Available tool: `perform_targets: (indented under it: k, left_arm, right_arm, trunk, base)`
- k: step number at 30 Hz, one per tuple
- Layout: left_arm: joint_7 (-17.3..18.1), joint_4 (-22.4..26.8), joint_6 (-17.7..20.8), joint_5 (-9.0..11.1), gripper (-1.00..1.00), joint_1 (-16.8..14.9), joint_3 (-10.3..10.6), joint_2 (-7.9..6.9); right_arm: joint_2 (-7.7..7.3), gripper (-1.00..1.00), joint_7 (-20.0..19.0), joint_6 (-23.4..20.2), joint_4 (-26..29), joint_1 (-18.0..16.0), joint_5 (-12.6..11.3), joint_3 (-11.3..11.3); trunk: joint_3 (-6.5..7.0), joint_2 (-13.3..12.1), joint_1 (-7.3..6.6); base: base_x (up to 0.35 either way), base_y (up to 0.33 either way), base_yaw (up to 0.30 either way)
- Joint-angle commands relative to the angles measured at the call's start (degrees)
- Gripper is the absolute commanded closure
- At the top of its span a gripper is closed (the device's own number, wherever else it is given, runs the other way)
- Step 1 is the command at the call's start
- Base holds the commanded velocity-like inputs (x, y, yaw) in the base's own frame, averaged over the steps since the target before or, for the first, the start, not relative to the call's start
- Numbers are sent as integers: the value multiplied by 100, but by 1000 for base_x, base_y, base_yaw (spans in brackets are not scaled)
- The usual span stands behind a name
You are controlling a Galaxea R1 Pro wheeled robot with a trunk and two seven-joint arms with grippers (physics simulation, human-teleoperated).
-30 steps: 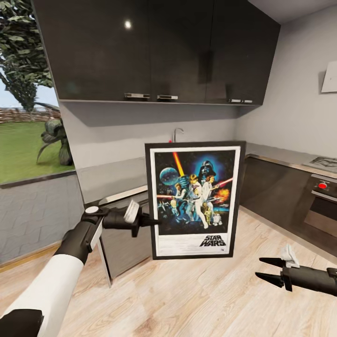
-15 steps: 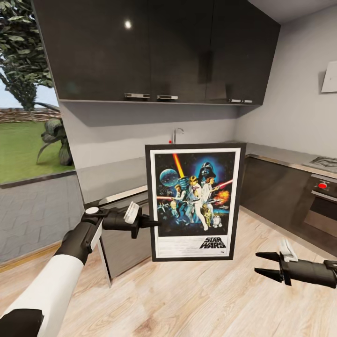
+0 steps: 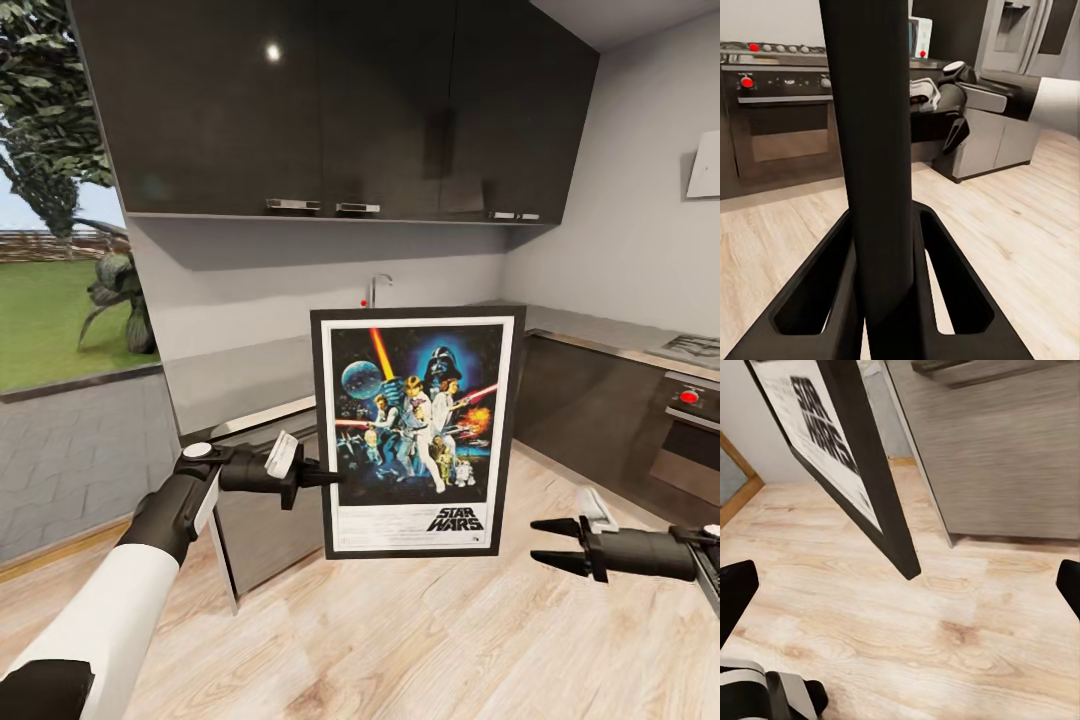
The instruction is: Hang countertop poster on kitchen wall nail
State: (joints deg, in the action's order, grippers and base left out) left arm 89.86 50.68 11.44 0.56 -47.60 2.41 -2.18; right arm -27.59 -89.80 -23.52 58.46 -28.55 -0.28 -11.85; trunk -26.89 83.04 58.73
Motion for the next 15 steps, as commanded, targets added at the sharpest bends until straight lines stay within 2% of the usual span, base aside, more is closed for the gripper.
perform_targets:
  k: [1,10,15]
  left_arm:
    - [14,3,42,5,100,-4,14,-4]
    - [14,3,42,5,100,-4,23,6]
    - [14,3,42,5,100,-4,40,7]
  right_arm:
    - [7,-100,-20,-88,-2,-35,-4,21]
    - [42,-100,-20,-141,9,-99,-7,63]
    - [100,-100,-20,-143,20,-106,-7,182]
  trunk:
    - [-7,4,0]
    - [-7,4,0]
    - [-7,4,0]
  base:
    - [0,0,0]
    - [0,0,0]
    - [0,0,0]
